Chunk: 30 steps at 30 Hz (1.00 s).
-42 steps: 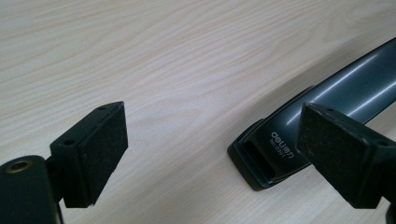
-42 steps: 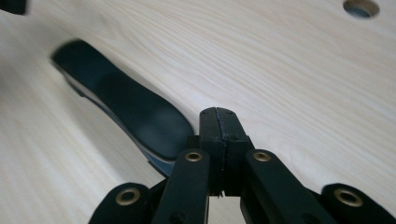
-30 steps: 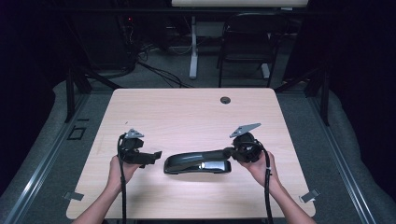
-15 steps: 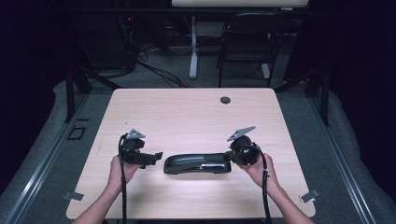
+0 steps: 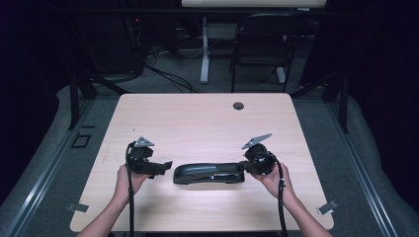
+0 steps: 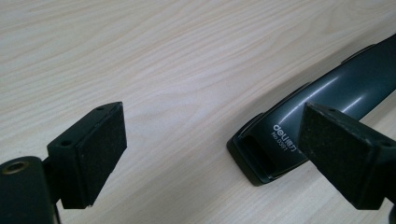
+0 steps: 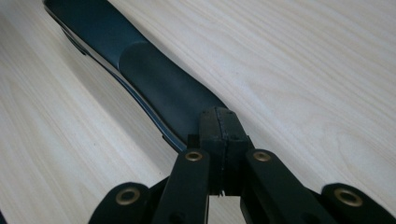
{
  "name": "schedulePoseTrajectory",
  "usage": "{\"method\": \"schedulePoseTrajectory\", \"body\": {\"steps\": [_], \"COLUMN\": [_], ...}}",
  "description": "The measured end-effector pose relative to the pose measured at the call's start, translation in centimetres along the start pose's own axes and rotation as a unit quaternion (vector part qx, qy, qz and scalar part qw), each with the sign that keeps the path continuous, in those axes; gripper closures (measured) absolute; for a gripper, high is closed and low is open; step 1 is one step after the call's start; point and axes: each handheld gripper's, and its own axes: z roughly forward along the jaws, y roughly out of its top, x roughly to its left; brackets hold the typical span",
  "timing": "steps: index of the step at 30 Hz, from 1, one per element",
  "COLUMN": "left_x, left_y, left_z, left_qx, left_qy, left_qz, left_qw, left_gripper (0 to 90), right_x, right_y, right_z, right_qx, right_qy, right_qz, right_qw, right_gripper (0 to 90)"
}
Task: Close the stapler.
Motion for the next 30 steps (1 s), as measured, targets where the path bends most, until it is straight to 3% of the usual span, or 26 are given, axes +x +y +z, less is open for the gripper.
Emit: {"method": "schedulePoseTrajectory", "body": {"steps": [11,17,18,23,27,30], "left_x": [0.0,0.1,0.2,0.2,0.2,0.2], "left_y": [0.0,0.0,0.0,0.0,-0.1,-0.1], "left_z": [-0.1,0.0,0.0,0.0,0.1,0.1], "left_qx": [-0.006,0.002,0.004,0.005,0.006,0.005], "left_qy": [0.002,0.007,0.005,-0.002,-0.003,-0.003], "left_qz": [0.000,-0.001,-0.002,-0.003,-0.001,0.000], "left_qw": [1.0000,1.0000,1.0000,1.0000,1.0000,1.0000], "left_gripper": [8.6,8.6,8.6,8.5,8.4,8.3], "right_x": [0.1,-0.1,0.0,0.0,-0.2,-0.6], "right_y": [0.1,0.7,1.0,1.3,1.3,1.1], "right_z": [-0.1,-1.8,-2.1,-3.0,-3.6,-4.6], "right_qx": [0.002,-0.038,-0.035,-0.043,-0.042,-0.045], "right_qy": [-0.003,0.013,0.000,-0.011,-0.016,-0.014], "right_qz": [-0.004,0.008,-0.001,-0.012,-0.009,-0.005], "right_qw": [1.0000,0.9992,0.9994,0.9989,0.9990,0.9989], "right_gripper": [89.8,82.6,81.3,68.1,45.3,33.3]}}
